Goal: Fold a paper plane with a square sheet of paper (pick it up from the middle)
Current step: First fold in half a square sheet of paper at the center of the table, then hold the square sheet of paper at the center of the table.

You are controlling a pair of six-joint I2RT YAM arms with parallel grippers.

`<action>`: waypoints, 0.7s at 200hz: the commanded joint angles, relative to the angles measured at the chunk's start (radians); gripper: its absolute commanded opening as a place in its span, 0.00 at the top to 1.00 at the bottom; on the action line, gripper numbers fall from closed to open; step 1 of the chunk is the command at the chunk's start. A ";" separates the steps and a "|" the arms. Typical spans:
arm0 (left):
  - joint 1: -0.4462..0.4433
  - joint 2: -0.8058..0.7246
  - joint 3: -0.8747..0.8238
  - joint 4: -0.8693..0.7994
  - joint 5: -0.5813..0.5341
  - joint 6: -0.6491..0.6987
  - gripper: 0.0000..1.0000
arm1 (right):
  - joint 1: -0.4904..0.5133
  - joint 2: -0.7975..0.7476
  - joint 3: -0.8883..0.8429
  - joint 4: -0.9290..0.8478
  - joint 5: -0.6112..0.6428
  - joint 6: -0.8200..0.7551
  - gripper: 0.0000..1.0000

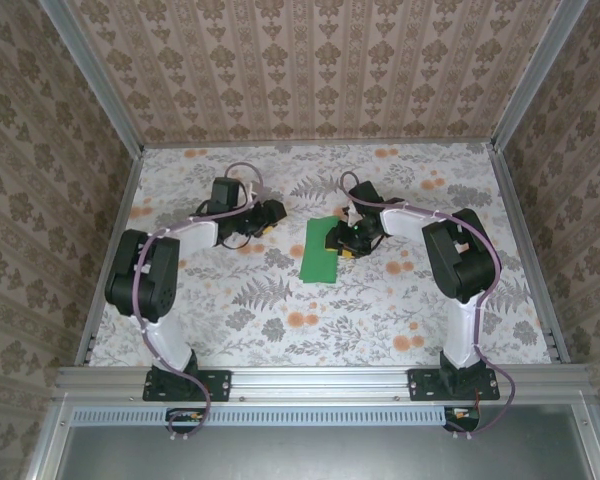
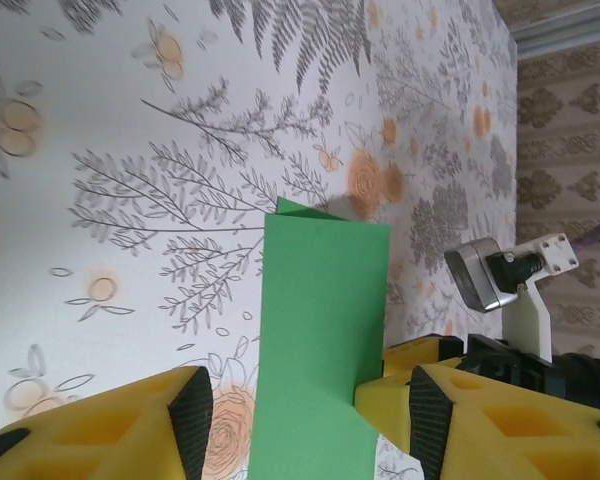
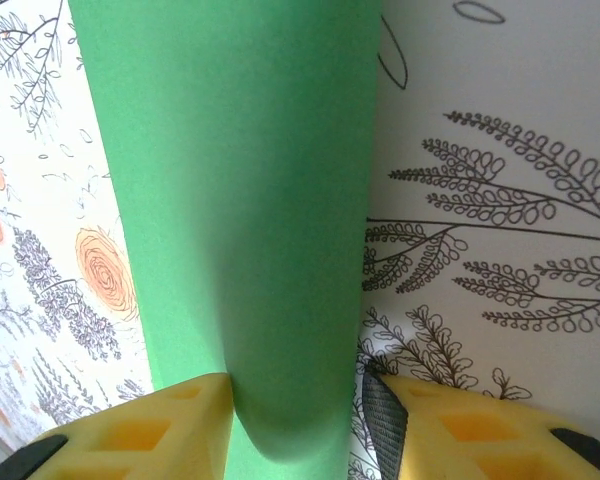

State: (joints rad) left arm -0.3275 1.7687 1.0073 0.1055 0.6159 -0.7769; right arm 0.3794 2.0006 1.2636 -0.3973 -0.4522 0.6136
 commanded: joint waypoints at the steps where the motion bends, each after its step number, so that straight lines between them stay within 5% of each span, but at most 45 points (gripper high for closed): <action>1: -0.004 -0.037 -0.026 -0.092 -0.114 0.060 0.39 | -0.011 0.085 -0.030 -0.121 0.211 0.035 0.55; 42: -0.005 -0.054 -0.015 -0.129 -0.173 0.106 0.28 | -0.011 0.087 -0.043 -0.133 0.275 0.075 0.56; 115: -0.002 -0.026 0.004 -0.091 -0.080 0.153 0.01 | -0.011 0.120 -0.022 -0.167 0.272 0.048 0.56; 140: -0.012 -0.013 0.023 -0.106 -0.082 0.173 0.00 | -0.012 0.134 -0.015 -0.179 0.273 0.034 0.56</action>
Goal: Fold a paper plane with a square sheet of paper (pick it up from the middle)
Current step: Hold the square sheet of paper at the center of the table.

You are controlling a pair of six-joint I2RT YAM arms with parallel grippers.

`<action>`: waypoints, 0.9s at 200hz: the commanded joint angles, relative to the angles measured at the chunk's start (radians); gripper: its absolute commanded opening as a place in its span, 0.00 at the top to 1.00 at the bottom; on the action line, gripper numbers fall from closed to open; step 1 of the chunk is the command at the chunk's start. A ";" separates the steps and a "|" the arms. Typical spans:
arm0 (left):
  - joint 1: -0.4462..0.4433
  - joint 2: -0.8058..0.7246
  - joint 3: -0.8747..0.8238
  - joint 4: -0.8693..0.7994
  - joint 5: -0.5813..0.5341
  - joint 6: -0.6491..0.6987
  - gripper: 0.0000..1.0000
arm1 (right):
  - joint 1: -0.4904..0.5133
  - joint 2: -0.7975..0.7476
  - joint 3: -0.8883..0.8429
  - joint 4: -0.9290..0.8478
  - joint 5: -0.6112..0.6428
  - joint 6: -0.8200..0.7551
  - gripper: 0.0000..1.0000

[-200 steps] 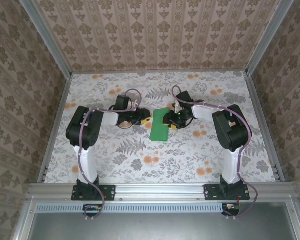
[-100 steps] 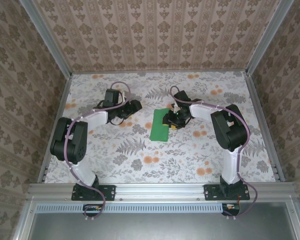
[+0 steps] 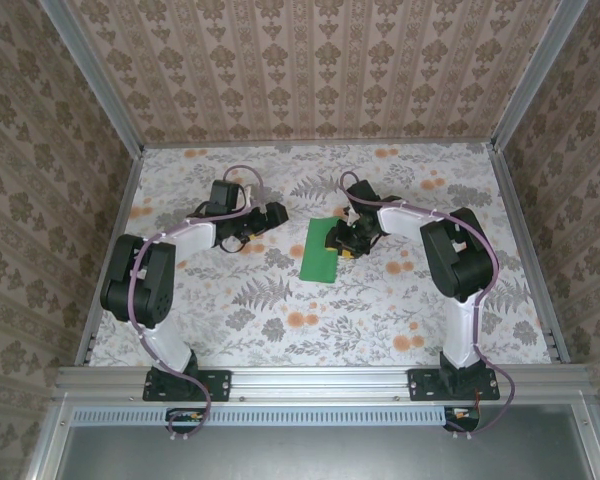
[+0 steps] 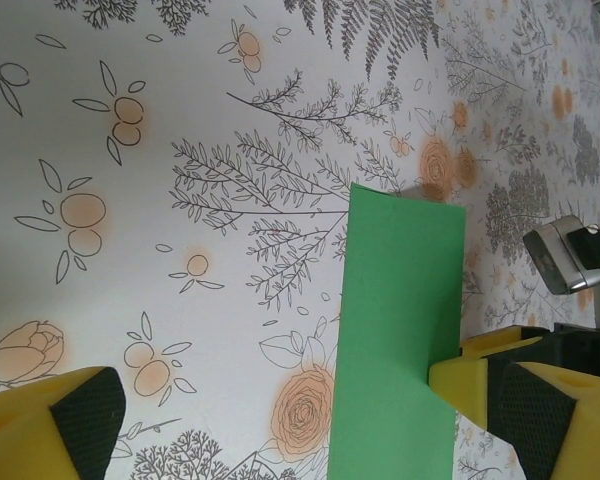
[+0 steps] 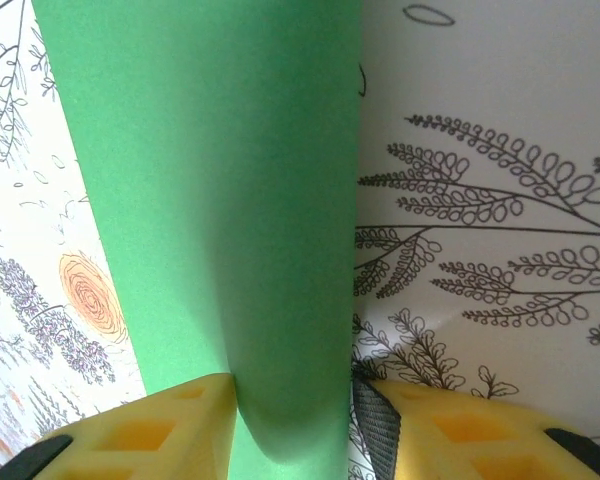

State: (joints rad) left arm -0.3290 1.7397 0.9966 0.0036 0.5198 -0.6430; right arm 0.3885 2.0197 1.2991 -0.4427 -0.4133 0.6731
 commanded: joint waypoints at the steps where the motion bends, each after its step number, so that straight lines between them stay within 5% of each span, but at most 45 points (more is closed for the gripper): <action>1: -0.012 0.017 0.035 -0.006 0.014 0.040 0.00 | -0.022 0.116 -0.050 -0.134 0.234 -0.026 0.56; 57: -0.063 0.064 0.093 -0.042 0.034 0.054 0.01 | -0.022 0.140 -0.044 -0.144 0.244 -0.030 0.56; 102: -0.121 0.123 0.131 -0.026 0.105 0.020 0.21 | -0.022 0.158 -0.040 -0.144 0.245 -0.017 0.56; 180: -0.196 0.178 0.172 -0.023 0.117 0.010 0.33 | -0.022 0.183 -0.034 -0.149 0.263 0.016 0.53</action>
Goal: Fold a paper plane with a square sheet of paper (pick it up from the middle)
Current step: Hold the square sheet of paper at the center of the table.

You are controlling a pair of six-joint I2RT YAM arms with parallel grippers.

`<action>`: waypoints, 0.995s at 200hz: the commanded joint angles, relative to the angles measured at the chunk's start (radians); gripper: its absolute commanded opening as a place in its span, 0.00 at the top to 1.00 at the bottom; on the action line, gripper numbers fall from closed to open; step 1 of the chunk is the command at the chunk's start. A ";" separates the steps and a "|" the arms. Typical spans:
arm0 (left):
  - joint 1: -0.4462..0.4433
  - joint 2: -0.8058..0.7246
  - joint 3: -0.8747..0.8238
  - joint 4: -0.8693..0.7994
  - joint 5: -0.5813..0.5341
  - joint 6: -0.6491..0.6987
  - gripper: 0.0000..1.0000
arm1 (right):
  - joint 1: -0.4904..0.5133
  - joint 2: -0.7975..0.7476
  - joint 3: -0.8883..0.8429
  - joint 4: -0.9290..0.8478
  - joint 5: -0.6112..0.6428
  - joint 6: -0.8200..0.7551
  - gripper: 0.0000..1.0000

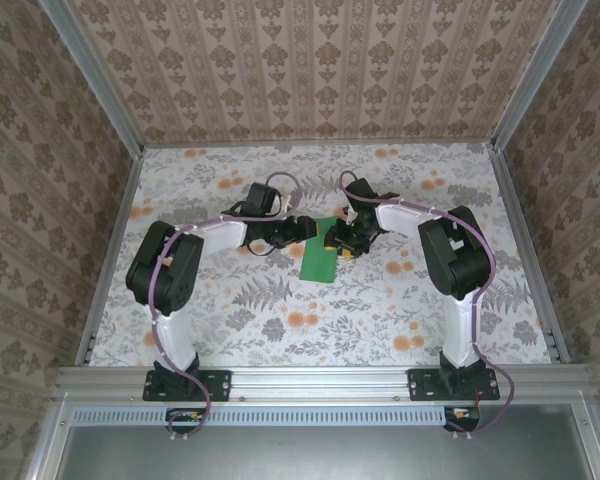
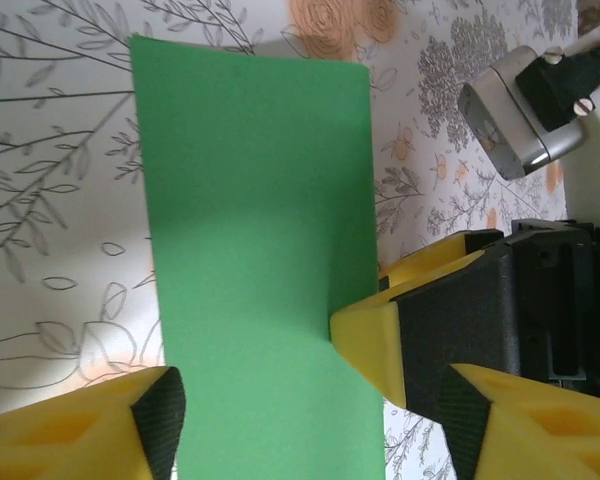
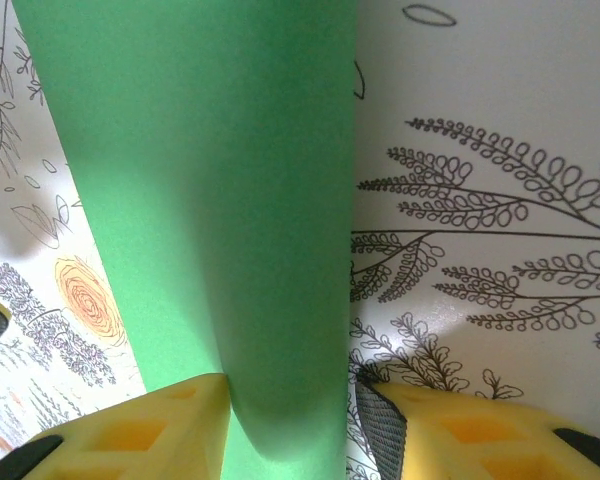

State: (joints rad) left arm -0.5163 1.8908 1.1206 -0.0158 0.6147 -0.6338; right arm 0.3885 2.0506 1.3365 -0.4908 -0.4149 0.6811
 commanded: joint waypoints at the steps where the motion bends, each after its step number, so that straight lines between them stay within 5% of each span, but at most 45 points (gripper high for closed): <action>1: -0.009 0.028 0.049 -0.005 0.022 0.000 0.33 | -0.023 0.152 -0.071 -0.102 0.264 0.008 0.53; 199: -0.046 0.194 0.202 -0.305 -0.041 0.042 0.81 | -0.020 0.182 -0.078 -0.098 0.263 -0.004 0.52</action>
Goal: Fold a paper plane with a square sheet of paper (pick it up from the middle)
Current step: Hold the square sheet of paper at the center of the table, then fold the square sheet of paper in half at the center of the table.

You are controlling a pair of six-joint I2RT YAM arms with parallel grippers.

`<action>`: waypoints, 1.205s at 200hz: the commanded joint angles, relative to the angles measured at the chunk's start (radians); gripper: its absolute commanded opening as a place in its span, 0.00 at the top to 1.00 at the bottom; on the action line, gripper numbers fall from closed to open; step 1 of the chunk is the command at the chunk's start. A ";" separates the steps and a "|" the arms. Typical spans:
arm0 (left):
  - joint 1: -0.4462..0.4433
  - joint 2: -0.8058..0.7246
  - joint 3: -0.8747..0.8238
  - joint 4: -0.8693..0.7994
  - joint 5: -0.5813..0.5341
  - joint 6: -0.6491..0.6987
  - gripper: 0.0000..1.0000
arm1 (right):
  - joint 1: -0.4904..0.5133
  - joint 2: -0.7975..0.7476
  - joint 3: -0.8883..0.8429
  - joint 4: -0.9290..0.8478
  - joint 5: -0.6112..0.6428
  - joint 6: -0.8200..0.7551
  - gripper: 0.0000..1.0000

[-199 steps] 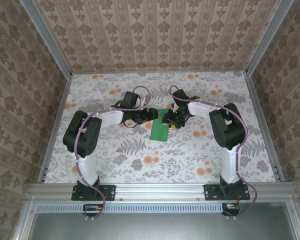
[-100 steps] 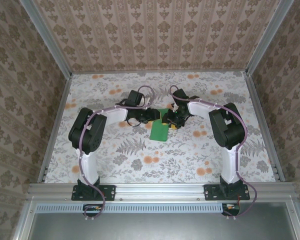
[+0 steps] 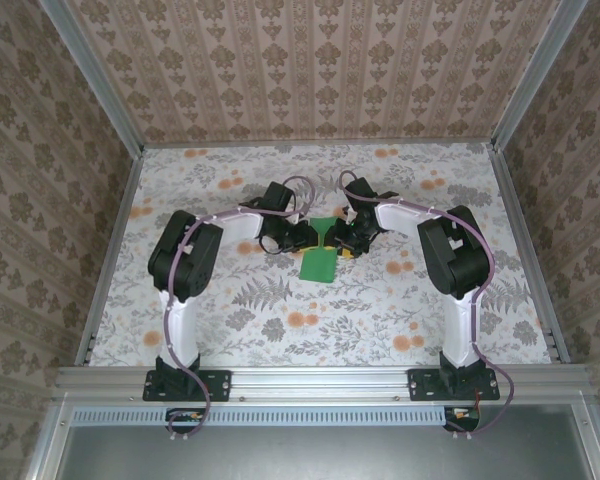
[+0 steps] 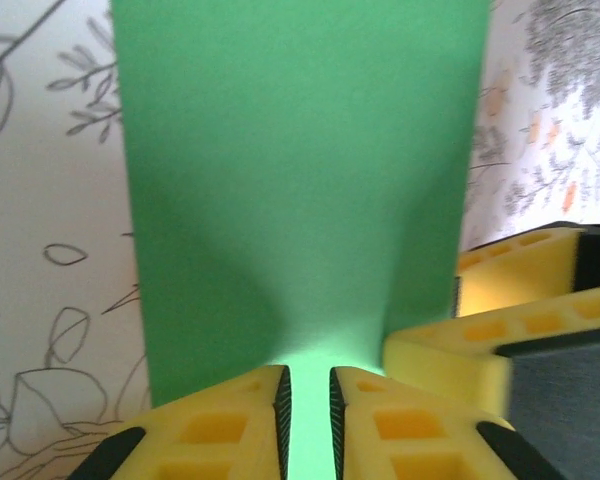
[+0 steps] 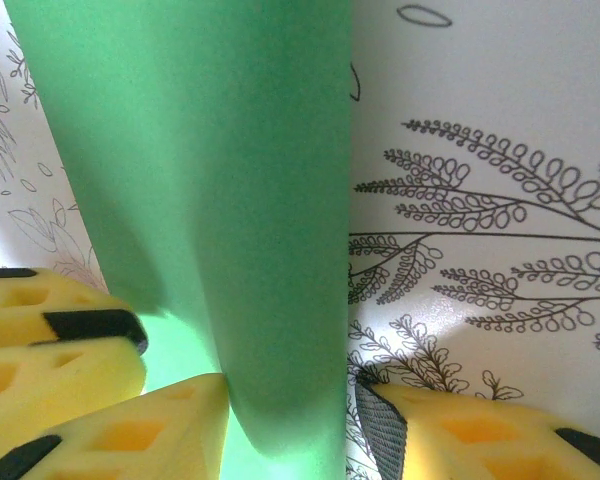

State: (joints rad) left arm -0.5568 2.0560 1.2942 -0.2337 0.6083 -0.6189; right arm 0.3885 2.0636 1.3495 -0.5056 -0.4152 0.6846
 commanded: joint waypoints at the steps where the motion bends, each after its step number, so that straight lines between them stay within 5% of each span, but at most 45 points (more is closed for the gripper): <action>1: -0.006 0.030 0.028 -0.091 -0.037 0.028 0.82 | -0.020 0.170 -0.091 -0.083 0.264 -0.007 0.52; 49: -0.008 0.077 -0.002 -0.228 -0.152 0.068 0.92 | -0.020 0.066 -0.096 -0.072 0.208 -0.019 0.51; 122: -0.008 0.122 -0.024 -0.227 -0.199 0.087 1.00 | -0.019 -0.310 -0.112 -0.043 0.173 -0.014 0.42; 147: -0.008 0.125 -0.040 -0.213 -0.205 0.086 1.00 | 0.005 -0.337 -0.167 0.090 0.105 0.016 0.52; 189: -0.008 0.119 -0.071 -0.196 -0.200 0.082 1.00 | 0.061 -0.254 -0.126 0.151 0.091 0.085 0.91; 241: -0.008 0.131 -0.074 -0.202 -0.199 0.074 1.00 | 0.101 -0.132 -0.061 0.172 0.084 0.138 0.99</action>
State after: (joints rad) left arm -0.5602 2.0735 1.2964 -0.2855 0.5640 -0.5632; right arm 0.4786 1.8919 1.2407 -0.3515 -0.3187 0.7773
